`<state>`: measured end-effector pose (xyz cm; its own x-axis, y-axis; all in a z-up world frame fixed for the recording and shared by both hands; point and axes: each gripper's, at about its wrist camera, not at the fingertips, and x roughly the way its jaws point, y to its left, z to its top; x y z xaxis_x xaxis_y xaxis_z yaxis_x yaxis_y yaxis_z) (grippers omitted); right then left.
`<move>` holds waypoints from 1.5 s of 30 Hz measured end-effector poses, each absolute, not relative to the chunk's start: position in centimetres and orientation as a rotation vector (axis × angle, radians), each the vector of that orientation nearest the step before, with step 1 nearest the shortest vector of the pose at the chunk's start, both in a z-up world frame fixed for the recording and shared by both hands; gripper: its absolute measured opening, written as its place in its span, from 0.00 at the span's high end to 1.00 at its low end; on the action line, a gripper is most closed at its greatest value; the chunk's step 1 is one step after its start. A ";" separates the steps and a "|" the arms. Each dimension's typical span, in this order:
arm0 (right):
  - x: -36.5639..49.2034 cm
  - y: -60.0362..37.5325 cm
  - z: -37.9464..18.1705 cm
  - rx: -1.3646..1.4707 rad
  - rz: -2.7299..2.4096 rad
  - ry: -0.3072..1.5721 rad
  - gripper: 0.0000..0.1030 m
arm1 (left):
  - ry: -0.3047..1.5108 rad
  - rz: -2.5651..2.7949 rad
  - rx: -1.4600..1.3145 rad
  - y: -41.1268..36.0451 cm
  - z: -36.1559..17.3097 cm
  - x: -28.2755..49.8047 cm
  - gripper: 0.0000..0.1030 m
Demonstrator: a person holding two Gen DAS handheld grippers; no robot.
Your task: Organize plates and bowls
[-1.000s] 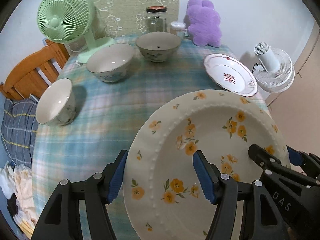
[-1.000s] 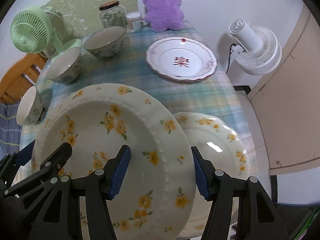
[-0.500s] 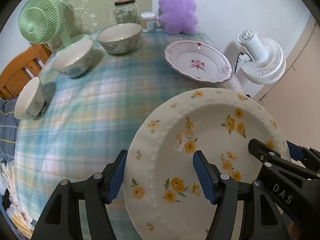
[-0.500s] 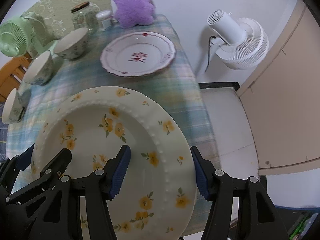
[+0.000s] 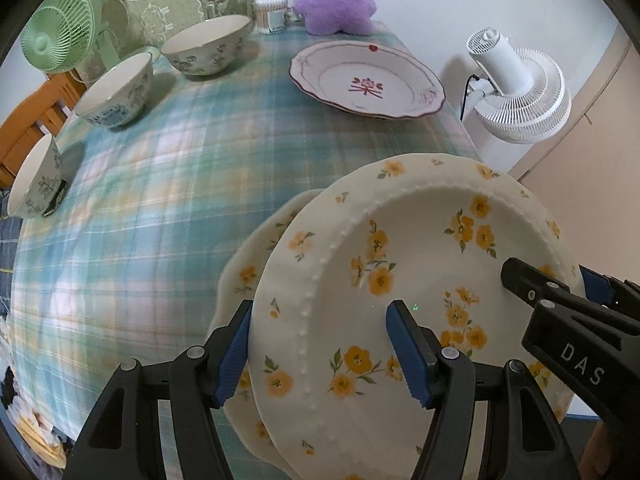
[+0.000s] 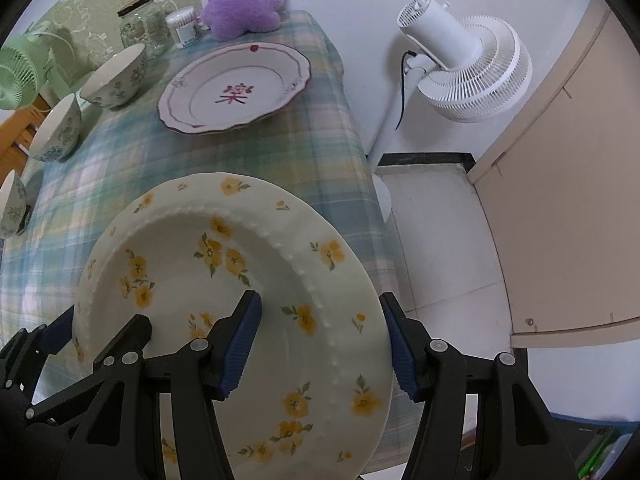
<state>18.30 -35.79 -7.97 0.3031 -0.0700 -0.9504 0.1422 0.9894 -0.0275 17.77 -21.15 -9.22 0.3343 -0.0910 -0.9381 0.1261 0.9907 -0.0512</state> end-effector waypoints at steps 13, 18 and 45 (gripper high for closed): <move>18.0 -36.7 -9.5 0.062 -0.126 1.290 0.39 | 1.263 -0.125 0.022 -21.7 -11.0 17.5 0.34; 18.1 -36.2 -9.9 0.052 -0.101 1.293 0.39 | 1.268 -0.089 0.032 -21.5 -11.6 17.4 0.33; 16.0 -36.0 -9.4 0.065 -0.107 1.308 0.63 | 1.242 -0.060 0.151 -20.9 -10.3 16.7 0.29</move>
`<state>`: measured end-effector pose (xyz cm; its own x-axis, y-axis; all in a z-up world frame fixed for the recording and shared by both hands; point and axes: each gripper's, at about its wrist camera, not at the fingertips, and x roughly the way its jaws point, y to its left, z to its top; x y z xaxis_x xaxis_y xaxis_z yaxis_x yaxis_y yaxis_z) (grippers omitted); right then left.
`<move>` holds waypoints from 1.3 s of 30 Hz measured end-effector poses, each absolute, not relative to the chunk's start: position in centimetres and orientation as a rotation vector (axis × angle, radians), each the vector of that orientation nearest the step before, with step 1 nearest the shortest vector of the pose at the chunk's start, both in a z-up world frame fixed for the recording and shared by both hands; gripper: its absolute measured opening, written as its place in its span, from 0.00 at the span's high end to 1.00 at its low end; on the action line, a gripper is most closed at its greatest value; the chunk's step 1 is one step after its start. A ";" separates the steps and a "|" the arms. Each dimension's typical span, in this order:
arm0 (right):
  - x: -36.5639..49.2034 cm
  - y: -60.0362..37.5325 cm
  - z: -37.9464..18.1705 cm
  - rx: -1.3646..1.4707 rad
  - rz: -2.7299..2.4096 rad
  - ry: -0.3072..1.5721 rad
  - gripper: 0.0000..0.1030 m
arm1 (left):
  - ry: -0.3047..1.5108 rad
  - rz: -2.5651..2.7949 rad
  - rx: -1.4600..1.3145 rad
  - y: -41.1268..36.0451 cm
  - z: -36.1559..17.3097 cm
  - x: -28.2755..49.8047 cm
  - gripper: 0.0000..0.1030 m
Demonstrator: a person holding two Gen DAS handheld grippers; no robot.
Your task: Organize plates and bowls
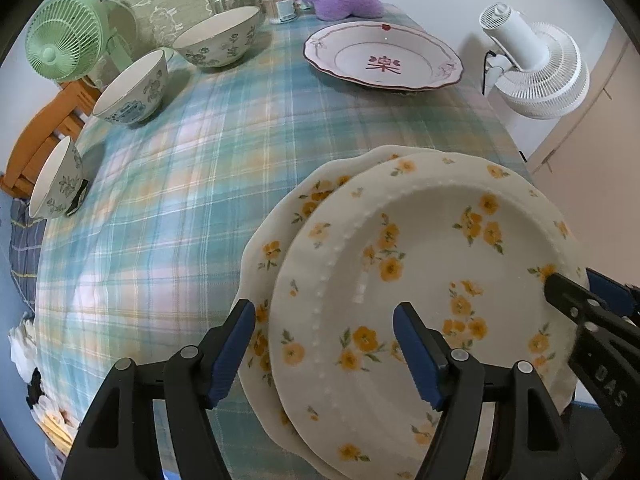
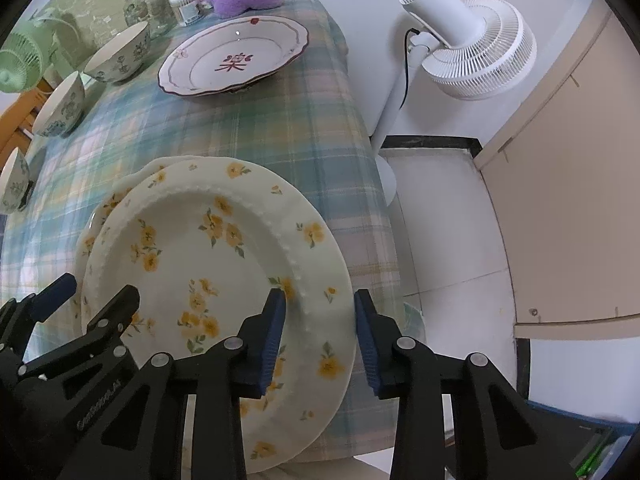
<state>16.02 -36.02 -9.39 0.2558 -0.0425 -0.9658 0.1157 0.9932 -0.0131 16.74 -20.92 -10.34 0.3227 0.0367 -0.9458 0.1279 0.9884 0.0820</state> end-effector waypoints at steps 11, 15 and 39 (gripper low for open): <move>16.6 -34.8 -10.3 0.060 -0.099 1.322 0.63 | 1.245 -0.055 0.152 -20.3 -10.3 16.8 0.29; 16.9 -34.6 -10.4 0.059 -0.098 1.324 0.63 | 1.245 -0.050 0.155 -20.1 -10.3 16.9 0.29; 16.2 -34.4 -8.1 0.078 -0.037 1.223 0.35 | 1.196 0.033 0.104 -18.9 -8.0 15.8 0.17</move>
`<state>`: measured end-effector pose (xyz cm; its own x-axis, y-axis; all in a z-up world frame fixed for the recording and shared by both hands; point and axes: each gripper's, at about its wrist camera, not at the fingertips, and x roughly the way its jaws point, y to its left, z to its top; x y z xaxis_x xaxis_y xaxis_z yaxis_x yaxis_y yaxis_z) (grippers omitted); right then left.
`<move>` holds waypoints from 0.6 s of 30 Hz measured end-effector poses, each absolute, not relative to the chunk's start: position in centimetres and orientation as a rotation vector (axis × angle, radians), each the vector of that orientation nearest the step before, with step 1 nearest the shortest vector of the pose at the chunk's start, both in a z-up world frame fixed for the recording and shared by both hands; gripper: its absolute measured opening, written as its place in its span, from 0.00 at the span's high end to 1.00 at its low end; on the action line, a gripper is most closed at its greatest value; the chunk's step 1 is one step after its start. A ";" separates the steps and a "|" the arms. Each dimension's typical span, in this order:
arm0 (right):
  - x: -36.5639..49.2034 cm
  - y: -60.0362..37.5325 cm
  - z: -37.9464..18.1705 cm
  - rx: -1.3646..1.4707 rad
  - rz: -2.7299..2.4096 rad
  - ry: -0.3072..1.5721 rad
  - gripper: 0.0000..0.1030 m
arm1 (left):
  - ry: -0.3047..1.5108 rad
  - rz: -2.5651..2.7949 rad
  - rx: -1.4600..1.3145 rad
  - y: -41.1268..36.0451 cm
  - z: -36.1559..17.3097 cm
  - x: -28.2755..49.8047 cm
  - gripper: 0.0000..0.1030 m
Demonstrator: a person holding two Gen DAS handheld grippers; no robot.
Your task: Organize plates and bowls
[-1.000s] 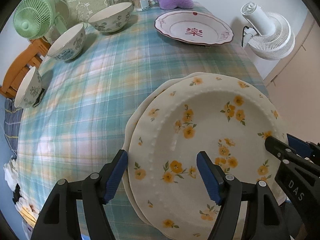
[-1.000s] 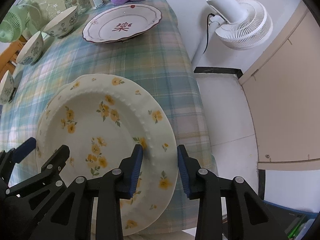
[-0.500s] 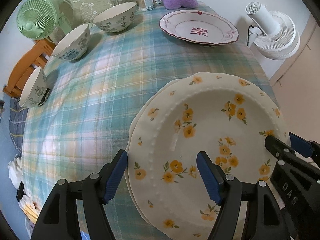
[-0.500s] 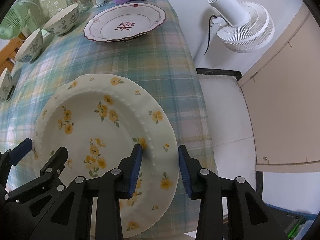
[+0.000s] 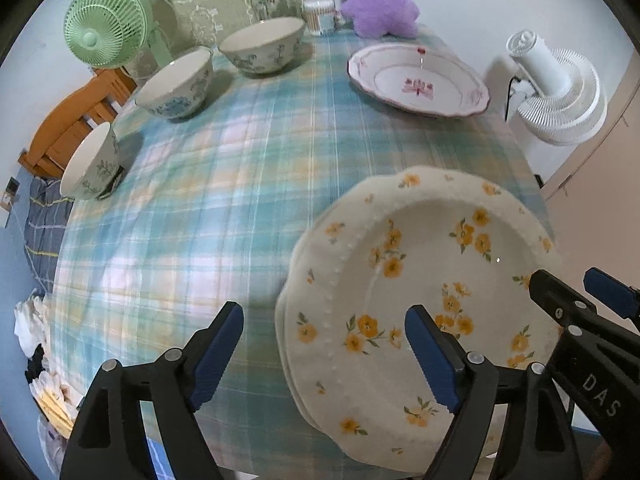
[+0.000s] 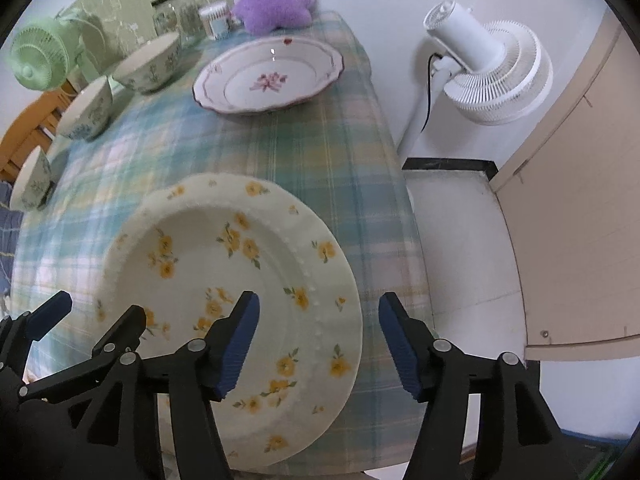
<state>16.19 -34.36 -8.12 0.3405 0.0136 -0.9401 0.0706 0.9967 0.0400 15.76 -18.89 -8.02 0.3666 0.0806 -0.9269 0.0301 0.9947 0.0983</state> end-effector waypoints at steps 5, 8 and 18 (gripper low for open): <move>15.8 -33.9 -5.8 0.091 -0.051 1.171 0.34 | 1.139 0.000 0.096 -18.3 -5.7 15.8 0.15; 15.8 -33.6 -4.3 0.083 -0.060 1.127 0.34 | 1.106 -0.024 0.080 -17.9 -4.3 16.2 0.14; 18.9 -33.6 0.3 0.105 -0.073 0.987 0.34 | 1.016 -0.057 0.045 -18.2 -1.2 20.4 0.12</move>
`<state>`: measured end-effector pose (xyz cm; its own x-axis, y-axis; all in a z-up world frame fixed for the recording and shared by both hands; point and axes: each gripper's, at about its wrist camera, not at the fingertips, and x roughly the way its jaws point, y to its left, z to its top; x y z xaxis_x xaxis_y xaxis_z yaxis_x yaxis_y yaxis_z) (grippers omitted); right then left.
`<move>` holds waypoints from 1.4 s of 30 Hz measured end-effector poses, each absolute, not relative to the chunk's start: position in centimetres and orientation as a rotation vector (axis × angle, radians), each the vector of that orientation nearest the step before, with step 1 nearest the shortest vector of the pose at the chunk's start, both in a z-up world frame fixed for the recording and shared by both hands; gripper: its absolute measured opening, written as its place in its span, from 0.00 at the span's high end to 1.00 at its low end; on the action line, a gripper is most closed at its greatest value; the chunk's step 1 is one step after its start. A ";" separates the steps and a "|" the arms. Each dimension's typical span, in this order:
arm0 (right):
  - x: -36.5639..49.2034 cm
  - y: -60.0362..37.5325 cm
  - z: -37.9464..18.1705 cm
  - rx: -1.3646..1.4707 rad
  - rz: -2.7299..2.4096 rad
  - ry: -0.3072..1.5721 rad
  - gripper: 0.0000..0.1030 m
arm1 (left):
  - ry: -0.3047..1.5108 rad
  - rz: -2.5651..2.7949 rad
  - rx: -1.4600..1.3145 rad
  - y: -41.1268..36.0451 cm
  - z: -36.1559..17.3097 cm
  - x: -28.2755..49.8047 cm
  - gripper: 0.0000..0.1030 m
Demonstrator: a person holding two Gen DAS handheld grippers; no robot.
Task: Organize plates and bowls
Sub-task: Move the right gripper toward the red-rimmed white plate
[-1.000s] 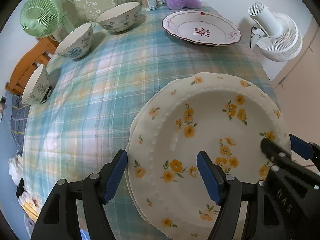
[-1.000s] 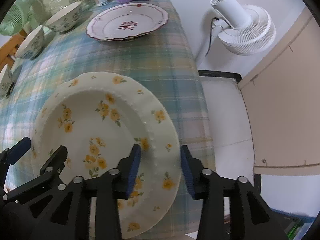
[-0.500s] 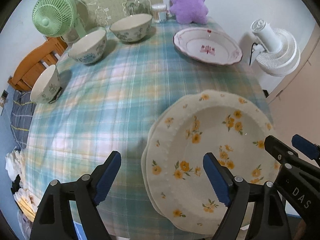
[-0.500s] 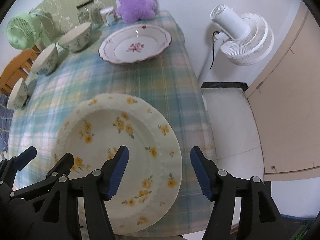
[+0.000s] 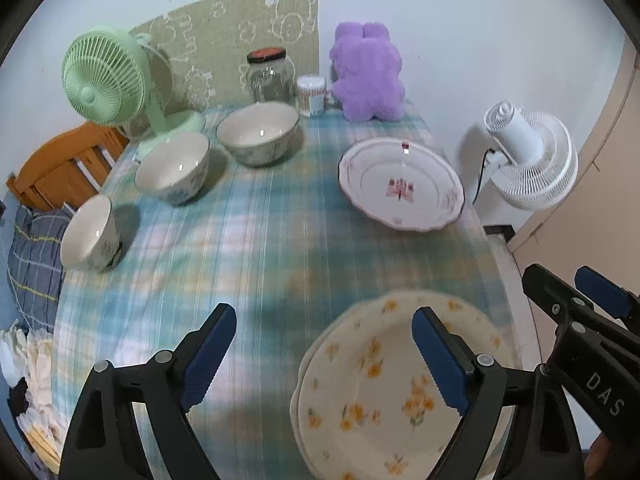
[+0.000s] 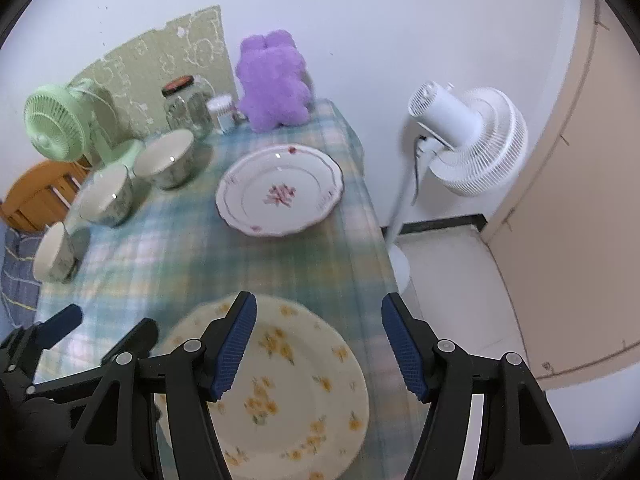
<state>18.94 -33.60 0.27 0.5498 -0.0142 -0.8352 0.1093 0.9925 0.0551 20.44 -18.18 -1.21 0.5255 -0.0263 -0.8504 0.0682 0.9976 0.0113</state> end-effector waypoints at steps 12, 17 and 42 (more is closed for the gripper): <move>27.8 -35.8 0.3 0.085 -0.013 0.933 0.34 | 0.986 0.010 0.016 -21.5 -2.1 28.8 0.12; 32.4 -36.8 -2.0 0.094 0.003 0.951 0.34 | 0.999 0.049 0.003 -22.2 -4.0 32.3 0.13; 43.3 -37.8 -12.4 0.112 0.051 1.082 0.38 | 1.126 0.097 0.031 -24.3 -12.7 41.7 0.29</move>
<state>43.32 -37.76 -12.43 0.4687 0.0960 -0.8781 0.0135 0.9932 0.1157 41.74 -24.31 -12.74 0.4266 0.0928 -0.8996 -0.0617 0.9954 0.0734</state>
